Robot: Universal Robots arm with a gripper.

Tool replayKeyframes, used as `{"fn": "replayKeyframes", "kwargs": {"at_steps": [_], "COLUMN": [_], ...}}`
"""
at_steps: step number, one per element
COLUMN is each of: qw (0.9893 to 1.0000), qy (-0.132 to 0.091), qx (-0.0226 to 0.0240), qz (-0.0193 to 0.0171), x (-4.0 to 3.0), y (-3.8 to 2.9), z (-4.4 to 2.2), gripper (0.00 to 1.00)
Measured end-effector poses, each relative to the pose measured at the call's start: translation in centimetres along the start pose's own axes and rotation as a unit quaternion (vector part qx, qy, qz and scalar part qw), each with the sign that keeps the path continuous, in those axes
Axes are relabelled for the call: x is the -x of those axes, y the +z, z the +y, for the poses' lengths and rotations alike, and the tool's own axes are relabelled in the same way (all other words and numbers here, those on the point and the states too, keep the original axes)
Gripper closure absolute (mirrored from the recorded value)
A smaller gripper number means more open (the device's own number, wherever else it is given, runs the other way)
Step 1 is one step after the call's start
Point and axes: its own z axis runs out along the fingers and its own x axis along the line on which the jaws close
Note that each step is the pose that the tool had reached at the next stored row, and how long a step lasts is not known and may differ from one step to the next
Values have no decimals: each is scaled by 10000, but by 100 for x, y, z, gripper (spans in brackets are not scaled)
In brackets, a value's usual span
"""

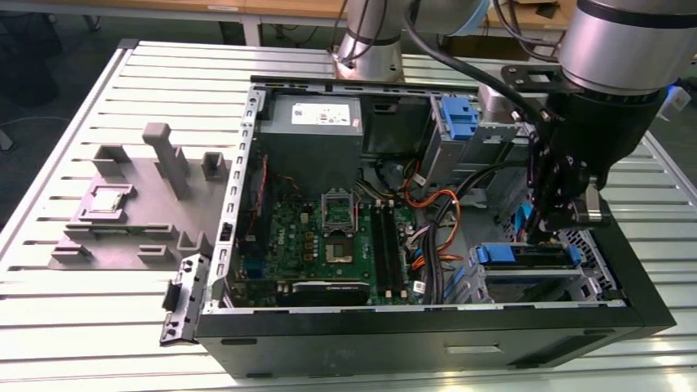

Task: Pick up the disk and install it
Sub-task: 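Insert the second disk wire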

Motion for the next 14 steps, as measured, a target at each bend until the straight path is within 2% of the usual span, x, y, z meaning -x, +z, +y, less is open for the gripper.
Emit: {"fn": "replayKeyframes", "kwargs": {"at_steps": [1,4,8,10,12,13,14], "qw": [10000,10000,9998,9996,9992,9990,9989], "qy": [2,6,22,34,48,53,54], "qx": [2,7,19,29,39,43,45], "qz": [-27,-76,-201,-289,-400,-439,-460], "x": [-7,-49,-109,-131,-149,-159,-174], "y": [1,10,22,25,28,30,32], "z": [-1,-7,-14,-16,-17,-18,-19], "gripper": [84,84,84,84,84,84,84]}}
